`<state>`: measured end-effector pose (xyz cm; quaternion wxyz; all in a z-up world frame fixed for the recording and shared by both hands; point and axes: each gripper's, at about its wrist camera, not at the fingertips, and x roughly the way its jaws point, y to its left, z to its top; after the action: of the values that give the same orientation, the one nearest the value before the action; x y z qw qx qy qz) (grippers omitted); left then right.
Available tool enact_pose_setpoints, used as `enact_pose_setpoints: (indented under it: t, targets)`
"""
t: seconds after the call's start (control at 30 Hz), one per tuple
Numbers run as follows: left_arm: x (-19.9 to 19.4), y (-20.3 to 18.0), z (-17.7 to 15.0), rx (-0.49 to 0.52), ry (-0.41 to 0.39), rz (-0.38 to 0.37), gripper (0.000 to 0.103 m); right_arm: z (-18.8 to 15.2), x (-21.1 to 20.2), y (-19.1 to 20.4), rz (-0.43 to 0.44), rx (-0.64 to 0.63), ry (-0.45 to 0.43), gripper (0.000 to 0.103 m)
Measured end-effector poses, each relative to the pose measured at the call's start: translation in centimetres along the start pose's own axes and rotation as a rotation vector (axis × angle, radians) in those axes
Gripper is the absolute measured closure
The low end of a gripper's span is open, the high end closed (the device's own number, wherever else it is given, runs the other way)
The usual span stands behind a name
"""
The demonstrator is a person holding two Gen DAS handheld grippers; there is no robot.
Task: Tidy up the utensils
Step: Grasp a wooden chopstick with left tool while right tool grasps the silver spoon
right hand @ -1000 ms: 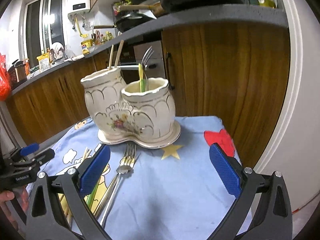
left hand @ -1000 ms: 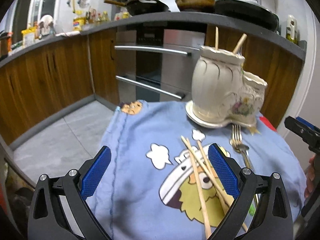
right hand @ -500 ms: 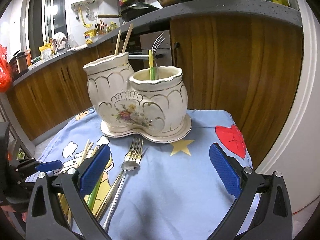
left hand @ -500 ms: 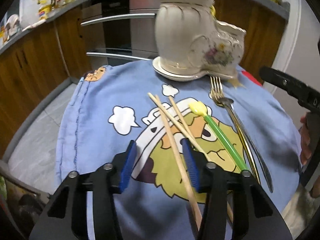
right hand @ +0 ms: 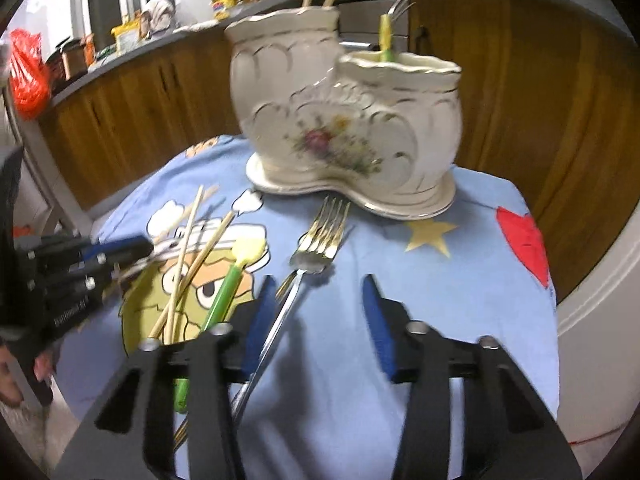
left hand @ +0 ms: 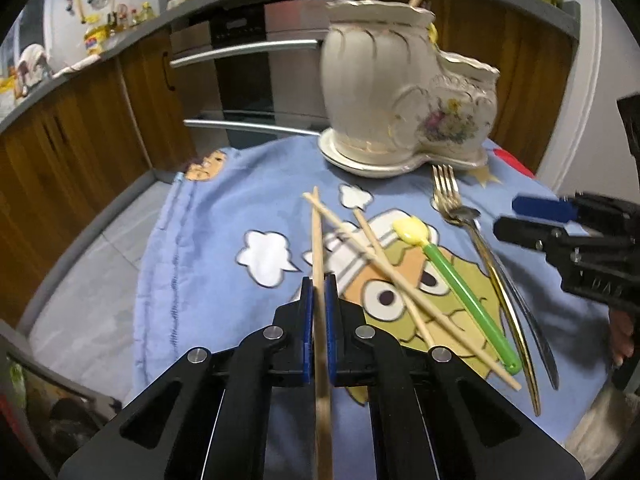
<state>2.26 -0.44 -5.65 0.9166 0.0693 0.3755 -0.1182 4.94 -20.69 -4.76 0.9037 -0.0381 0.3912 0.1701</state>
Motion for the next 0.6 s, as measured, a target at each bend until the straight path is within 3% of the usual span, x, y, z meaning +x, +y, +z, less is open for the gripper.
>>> enact_pose_setpoints:
  t: [0.1,0.5,0.6]
  targets:
    - [0.0,0.4,0.0,-0.011,-0.004,0.0,0.097,-0.3,0.5,0.5,0.005,-0.018,0.029,0.081]
    - [-0.2,0.6,0.1,-0.016,-0.019,-0.018,0.097,-0.2,1.3,0.0,0.052,0.045,0.052,0.084]
    - [-0.2,0.7,0.0,-0.018,-0.016,-0.014,0.097,-0.2,1.0,0.0,0.015,0.016,0.059,0.087]
